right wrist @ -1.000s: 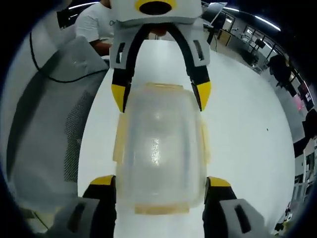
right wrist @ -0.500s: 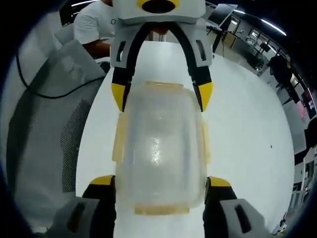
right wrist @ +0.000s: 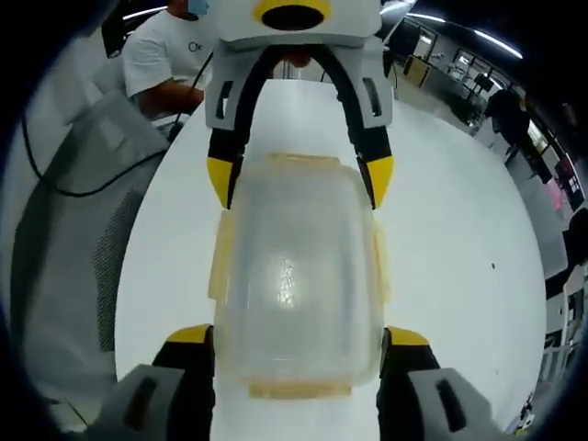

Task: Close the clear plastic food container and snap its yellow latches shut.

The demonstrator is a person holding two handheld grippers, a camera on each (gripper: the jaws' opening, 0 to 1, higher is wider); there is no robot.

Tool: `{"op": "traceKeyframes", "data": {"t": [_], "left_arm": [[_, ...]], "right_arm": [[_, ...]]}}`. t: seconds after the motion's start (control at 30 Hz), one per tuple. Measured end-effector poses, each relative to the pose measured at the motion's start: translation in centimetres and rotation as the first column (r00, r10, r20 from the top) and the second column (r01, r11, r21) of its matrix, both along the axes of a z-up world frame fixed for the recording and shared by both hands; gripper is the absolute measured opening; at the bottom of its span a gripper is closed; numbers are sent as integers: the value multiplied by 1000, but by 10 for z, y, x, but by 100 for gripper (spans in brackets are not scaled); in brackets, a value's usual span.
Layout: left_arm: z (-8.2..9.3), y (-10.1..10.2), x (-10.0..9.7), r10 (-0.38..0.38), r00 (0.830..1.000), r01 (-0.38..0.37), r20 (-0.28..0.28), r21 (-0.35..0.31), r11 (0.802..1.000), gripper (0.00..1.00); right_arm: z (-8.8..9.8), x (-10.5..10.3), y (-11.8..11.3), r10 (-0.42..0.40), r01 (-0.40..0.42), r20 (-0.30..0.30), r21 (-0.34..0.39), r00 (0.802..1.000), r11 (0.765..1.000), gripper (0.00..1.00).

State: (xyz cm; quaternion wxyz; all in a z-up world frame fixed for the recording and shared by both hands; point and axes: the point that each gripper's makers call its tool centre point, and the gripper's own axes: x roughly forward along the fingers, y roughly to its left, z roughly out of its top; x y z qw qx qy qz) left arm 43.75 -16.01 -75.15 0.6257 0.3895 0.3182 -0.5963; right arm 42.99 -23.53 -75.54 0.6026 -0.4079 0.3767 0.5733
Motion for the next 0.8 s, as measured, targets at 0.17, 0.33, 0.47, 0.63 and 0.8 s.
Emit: {"op": "traceKeyframes", "data": {"t": [0.17,0.33,0.47,0.63,0.8], "left_arm": [[0,-3,21,8,1000,-8,3,2,1000,73],[0,-2,39,5,1000,-5,0,1,1000,73],[0,-3,41,-4,1000,4,-4,13,1000,73],[0,-3,39,1,1000,-1,-1,6,1000,73],[0,-3,38,0,1000,0,4,21,1000,73]], "right_arm": [[-1,20,-2,6,-6,-2,-12,1000,1000,71],[0,38,-2,4,-4,-3,-6,1000,1000,72],[-1,39,-2,0,0,-6,-9,1000,1000,72],[0,38,-2,4,-4,-2,-12,1000,1000,72],[0,38,-3,12,-12,2,-17,1000,1000,72]]}}
